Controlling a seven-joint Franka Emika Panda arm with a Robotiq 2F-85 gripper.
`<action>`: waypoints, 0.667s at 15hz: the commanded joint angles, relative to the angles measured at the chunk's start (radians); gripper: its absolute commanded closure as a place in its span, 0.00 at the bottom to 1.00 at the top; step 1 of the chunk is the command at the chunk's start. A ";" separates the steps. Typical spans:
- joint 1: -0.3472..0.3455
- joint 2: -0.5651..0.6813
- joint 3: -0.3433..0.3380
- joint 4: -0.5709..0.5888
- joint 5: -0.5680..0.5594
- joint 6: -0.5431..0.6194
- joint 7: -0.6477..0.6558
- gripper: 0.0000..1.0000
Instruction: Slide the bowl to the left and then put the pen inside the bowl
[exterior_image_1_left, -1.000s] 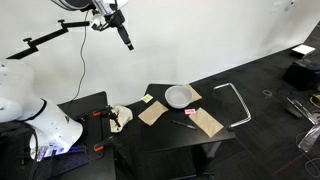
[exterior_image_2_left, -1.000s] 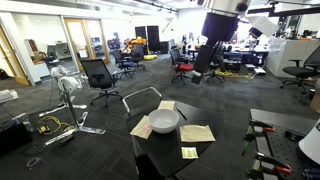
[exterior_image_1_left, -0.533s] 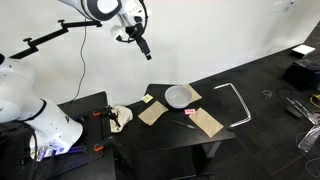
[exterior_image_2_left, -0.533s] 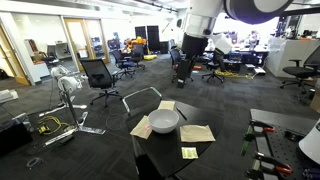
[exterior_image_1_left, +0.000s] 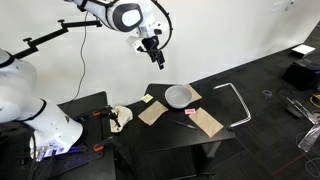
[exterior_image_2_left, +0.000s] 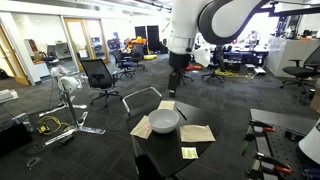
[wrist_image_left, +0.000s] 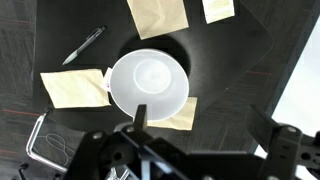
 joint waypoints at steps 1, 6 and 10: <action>0.014 0.099 -0.026 0.065 -0.048 0.061 0.000 0.00; 0.040 0.212 -0.070 0.104 -0.123 0.185 0.081 0.00; 0.081 0.292 -0.116 0.128 -0.143 0.221 0.151 0.00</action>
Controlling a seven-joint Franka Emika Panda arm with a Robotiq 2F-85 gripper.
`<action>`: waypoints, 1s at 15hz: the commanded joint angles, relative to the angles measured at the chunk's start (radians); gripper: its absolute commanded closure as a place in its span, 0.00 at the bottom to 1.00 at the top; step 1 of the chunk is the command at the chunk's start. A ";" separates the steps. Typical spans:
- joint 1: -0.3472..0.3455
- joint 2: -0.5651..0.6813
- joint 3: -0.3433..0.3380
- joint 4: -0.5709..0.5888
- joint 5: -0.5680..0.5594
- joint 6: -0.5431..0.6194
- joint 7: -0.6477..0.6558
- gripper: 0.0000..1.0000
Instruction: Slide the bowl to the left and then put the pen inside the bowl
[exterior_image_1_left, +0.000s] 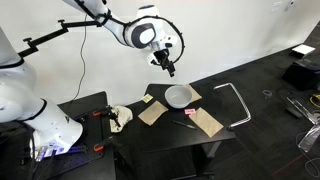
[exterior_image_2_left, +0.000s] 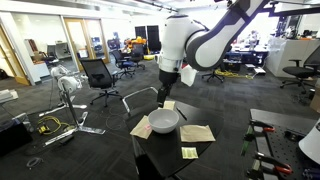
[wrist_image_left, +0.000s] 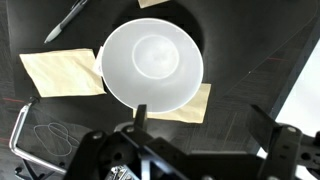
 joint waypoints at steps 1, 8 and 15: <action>0.053 0.078 -0.049 0.040 -0.027 0.029 0.073 0.00; 0.101 0.180 -0.072 0.044 0.016 0.077 0.077 0.00; 0.105 0.178 -0.071 0.034 0.028 0.054 0.046 0.00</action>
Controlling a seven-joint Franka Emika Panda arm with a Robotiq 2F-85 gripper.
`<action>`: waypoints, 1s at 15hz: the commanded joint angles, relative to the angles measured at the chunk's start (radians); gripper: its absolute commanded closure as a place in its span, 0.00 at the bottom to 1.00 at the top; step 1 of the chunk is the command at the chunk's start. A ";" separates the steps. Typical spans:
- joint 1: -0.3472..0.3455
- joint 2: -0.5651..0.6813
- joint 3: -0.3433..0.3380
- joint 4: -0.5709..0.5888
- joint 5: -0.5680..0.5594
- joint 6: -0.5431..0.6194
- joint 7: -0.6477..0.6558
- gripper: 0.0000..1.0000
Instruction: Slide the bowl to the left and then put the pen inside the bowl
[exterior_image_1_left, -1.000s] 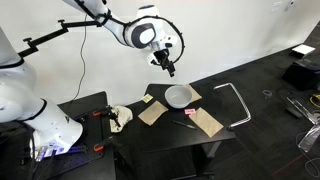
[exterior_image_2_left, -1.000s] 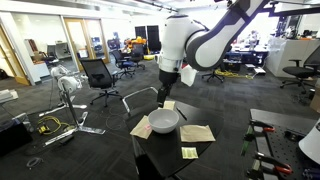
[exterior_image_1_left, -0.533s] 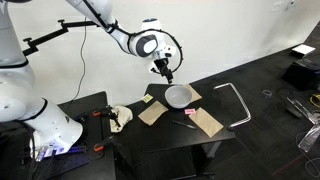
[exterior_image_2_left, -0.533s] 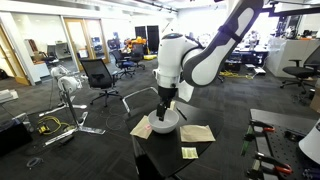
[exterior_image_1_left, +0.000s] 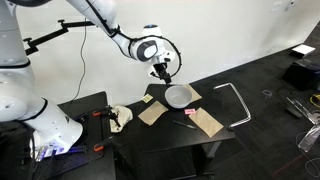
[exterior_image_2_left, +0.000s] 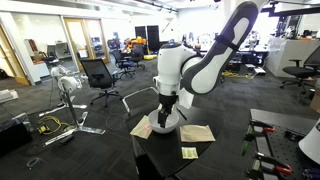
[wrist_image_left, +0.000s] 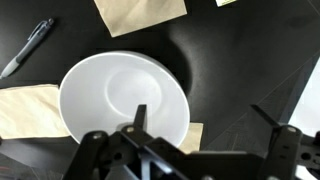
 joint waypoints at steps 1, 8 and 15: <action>0.019 -0.001 -0.019 0.000 0.019 0.000 -0.015 0.00; 0.000 0.093 -0.033 0.076 0.045 0.029 -0.041 0.00; -0.012 0.197 -0.011 0.184 0.093 -0.009 -0.125 0.00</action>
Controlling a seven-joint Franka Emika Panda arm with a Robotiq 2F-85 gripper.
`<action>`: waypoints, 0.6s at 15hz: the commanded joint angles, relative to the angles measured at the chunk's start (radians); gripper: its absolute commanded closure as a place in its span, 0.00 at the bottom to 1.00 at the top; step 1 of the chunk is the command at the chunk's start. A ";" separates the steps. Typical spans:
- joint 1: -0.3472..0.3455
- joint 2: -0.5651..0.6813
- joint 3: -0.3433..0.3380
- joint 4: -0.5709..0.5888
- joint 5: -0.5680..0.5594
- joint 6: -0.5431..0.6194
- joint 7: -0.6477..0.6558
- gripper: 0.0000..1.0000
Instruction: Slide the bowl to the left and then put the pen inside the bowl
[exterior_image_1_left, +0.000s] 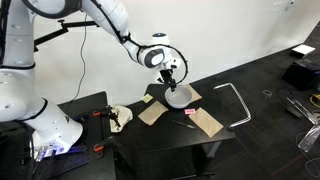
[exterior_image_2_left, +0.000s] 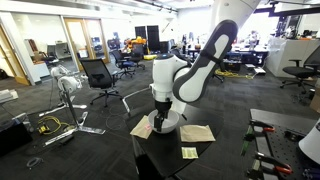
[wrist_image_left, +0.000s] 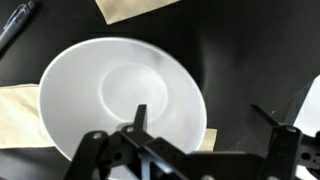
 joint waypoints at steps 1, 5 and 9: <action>-0.006 0.058 0.010 0.071 0.037 -0.025 -0.064 0.25; -0.002 0.086 0.008 0.089 0.039 -0.020 -0.074 0.51; -0.002 0.100 0.009 0.095 0.042 -0.019 -0.074 0.80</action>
